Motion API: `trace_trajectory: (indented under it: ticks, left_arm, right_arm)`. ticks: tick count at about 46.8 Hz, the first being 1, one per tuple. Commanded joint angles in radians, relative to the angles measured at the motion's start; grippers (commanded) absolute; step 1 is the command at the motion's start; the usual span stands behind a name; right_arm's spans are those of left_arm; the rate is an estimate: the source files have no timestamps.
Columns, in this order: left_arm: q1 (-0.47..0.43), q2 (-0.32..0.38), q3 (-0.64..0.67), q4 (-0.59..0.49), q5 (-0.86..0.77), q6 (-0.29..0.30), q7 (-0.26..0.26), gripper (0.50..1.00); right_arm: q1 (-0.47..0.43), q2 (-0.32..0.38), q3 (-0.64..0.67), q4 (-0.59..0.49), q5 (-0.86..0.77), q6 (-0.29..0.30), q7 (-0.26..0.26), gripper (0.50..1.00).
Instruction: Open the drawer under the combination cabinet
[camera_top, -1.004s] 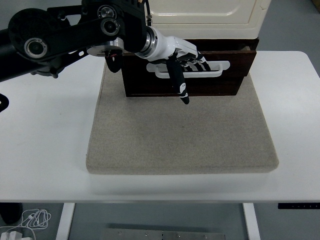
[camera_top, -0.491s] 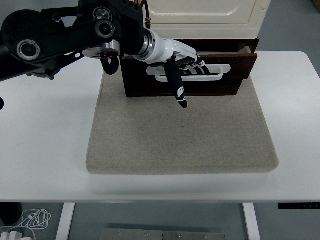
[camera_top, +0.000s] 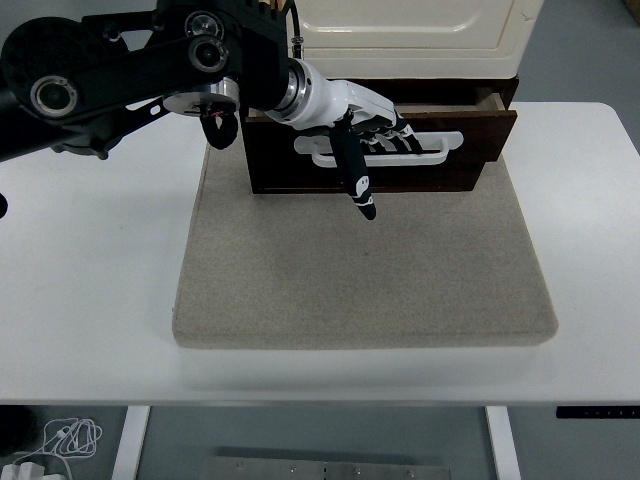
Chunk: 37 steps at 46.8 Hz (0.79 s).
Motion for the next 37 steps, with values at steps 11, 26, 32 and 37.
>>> trace_trajectory:
  ticks: [11, 26, 32, 37]
  left_arm:
    - [-0.001, 0.003, -0.013, -0.003, -0.009, -0.026, 0.0, 1.0]
    - [-0.001, 0.011, -0.014, -0.028, -0.01, -0.034, 0.0, 1.0]
    - [-0.001, 0.014, -0.014, -0.032, -0.023, -0.045, 0.0, 1.0]
    - [-0.001, 0.014, -0.014, -0.041, -0.024, -0.045, 0.0, 1.0]
  right_arm:
    - [0.0, 0.0, 0.0, -0.001, 0.0, 0.0, 0.0, 0.928]
    - [0.0, 0.0, 0.0, 0.001, 0.0, 0.0, 0.0, 0.928]
    - [0.0, 0.0, 0.0, -0.001, 0.0, 0.0, 0.0, 0.928]
    - [0.0, 0.0, 0.0, -0.001, 0.0, 0.0, 0.0, 0.928]
